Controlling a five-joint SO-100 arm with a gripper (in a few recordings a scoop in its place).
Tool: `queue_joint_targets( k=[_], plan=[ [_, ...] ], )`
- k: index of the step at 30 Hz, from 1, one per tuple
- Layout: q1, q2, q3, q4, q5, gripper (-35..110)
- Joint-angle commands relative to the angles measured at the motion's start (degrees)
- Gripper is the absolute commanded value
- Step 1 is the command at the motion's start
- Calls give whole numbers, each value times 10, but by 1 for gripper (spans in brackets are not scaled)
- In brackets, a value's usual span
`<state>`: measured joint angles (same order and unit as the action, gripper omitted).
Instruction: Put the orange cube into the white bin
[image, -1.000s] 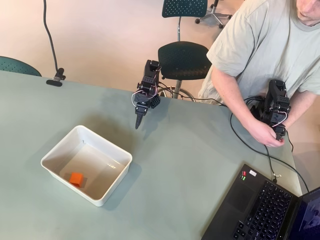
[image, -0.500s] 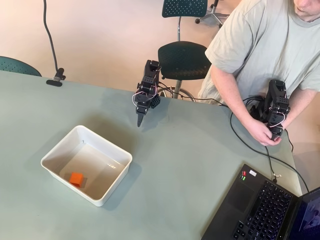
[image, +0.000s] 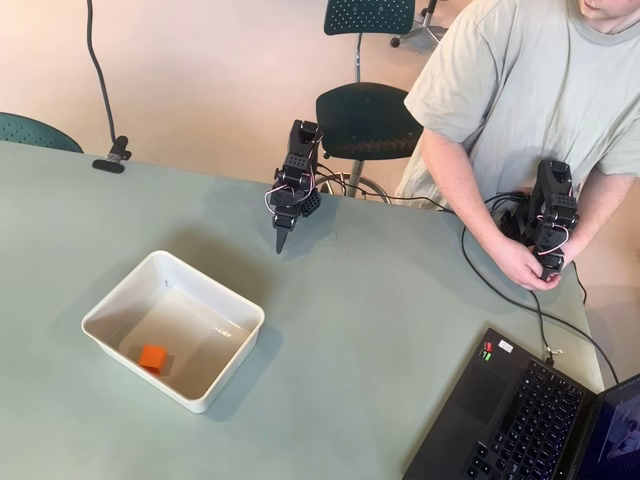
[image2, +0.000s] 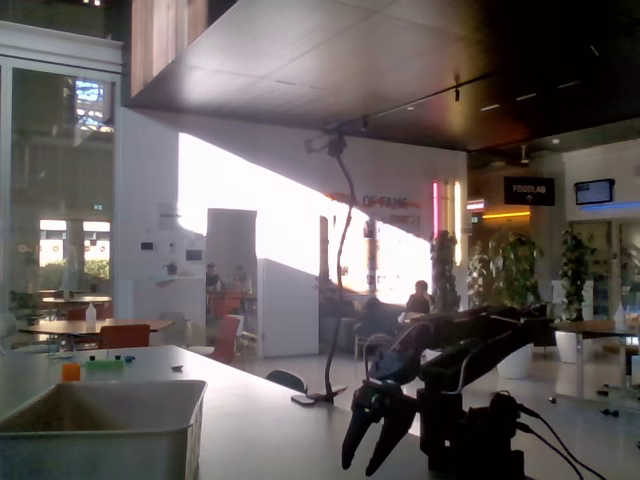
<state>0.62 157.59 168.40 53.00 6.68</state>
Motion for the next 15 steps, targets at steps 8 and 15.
queue_joint_targets(
  k=[8,15],
  plan=[
    [2,19,-1,1,1,21],
    [1,14,-1,1,-1,21]
  ],
)
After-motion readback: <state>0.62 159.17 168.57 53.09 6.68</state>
